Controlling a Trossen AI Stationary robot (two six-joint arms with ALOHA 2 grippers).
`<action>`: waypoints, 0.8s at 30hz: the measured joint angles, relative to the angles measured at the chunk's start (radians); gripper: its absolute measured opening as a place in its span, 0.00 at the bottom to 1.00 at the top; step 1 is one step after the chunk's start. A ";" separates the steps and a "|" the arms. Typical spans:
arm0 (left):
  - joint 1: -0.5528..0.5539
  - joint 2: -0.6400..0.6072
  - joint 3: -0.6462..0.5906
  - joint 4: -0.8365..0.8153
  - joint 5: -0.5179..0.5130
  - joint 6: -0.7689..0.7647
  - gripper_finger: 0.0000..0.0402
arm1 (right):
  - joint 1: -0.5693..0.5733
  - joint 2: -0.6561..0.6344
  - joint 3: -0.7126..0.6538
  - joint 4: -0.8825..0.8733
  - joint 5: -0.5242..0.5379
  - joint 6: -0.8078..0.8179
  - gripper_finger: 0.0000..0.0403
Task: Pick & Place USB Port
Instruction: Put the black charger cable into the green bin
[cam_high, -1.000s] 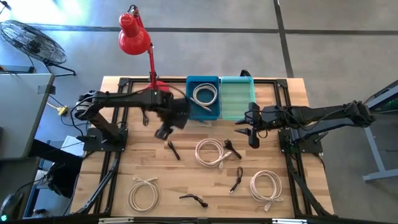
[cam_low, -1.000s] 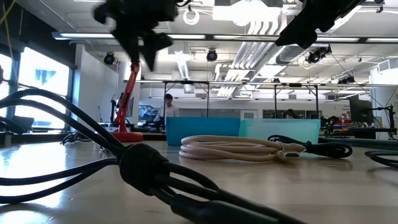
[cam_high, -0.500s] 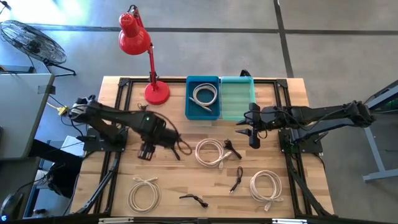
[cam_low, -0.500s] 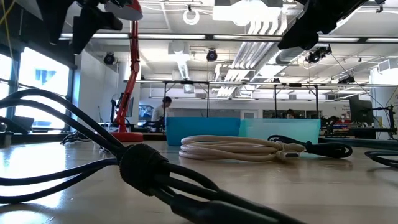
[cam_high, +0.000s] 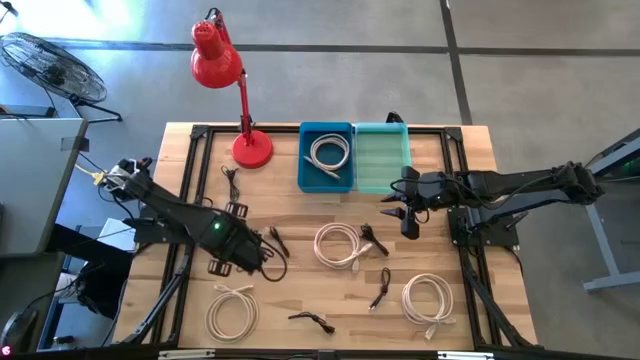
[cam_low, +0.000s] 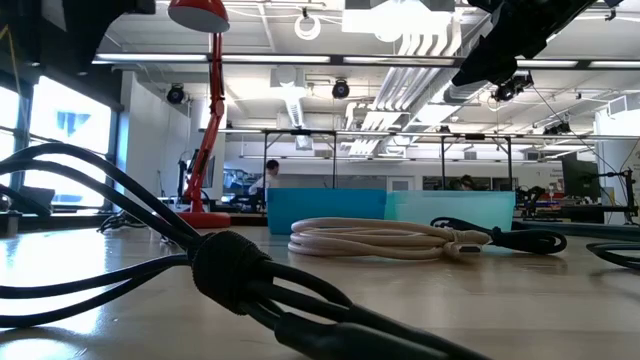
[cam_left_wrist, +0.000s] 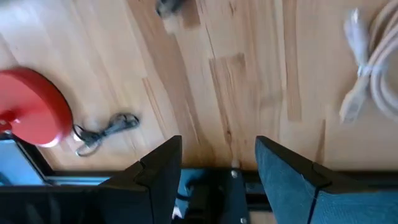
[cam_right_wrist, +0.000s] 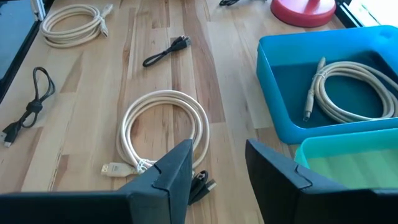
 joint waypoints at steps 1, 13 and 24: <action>-0.004 0.000 -0.018 -0.001 0.003 0.005 0.49 | 0.000 0.000 0.000 0.000 0.000 0.000 0.35; 0.080 -0.100 -0.273 -0.006 -0.040 0.034 0.49 | 0.000 0.000 0.000 -0.006 0.000 0.000 0.35; 0.366 -0.332 -0.441 0.204 -0.207 -0.081 0.49 | 0.000 0.000 -0.099 0.108 0.016 -0.022 0.35</action>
